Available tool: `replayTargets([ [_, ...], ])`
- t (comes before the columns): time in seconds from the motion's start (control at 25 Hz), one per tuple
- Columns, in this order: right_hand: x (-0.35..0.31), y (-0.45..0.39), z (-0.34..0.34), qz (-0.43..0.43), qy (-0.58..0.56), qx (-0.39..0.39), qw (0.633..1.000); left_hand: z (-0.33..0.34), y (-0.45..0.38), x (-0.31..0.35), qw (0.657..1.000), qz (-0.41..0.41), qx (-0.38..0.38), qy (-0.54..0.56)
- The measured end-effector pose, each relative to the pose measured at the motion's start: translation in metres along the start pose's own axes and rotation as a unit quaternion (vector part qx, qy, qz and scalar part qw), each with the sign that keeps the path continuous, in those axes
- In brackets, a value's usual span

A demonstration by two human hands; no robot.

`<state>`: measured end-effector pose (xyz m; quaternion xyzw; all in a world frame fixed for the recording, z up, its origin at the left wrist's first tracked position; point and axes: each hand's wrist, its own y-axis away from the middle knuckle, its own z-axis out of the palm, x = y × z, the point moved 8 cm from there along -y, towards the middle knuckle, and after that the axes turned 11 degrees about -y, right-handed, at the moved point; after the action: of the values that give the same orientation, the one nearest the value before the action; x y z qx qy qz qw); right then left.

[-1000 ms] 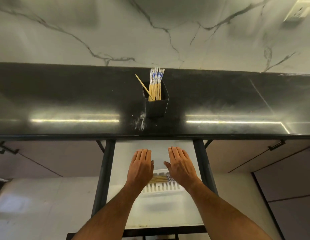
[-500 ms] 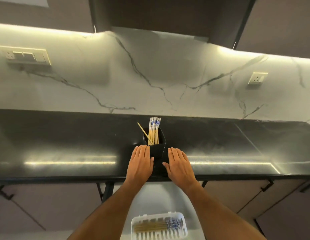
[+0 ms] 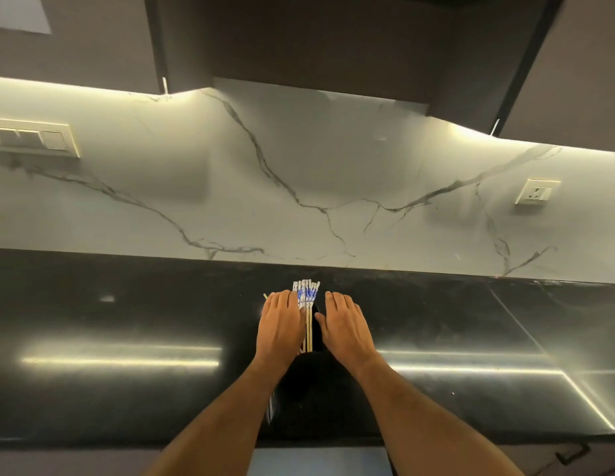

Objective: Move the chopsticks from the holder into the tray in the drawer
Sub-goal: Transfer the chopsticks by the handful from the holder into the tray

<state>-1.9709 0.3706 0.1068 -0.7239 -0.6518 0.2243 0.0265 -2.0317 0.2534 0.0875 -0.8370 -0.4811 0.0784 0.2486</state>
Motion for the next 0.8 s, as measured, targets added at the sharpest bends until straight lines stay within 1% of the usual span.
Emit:
replayTargets([
  [0.08,0.016,-0.028,0.017,0.010,-0.026,-0.017,0.999,0.015,-0.022,0.001,1.000,-0.002,0.013,0.014],
  [0.16,0.030,-0.051,0.034,0.020,-0.059,-0.026,0.998,0.030,-0.039,0.002,1.000,-0.002,0.010,0.027],
  [0.32,0.051,-0.087,0.062,0.046,-0.127,-0.021,0.991,0.064,-0.064,-0.009,0.998,-0.041,-0.025,0.037],
  [0.4,0.057,-0.100,0.071,0.075,-0.180,-0.016,0.981,0.074,-0.069,-0.012,0.997,-0.047,-0.044,0.037],
  [0.56,0.064,-0.110,0.084,0.107,-0.254,-0.019,0.961,0.081,-0.074,-0.016,0.991,-0.077,-0.053,0.098],
  [0.8,0.081,-0.113,0.085,0.148,-0.352,0.023,0.924,0.079,-0.075,-0.015,0.978,-0.128,-0.062,0.154],
])
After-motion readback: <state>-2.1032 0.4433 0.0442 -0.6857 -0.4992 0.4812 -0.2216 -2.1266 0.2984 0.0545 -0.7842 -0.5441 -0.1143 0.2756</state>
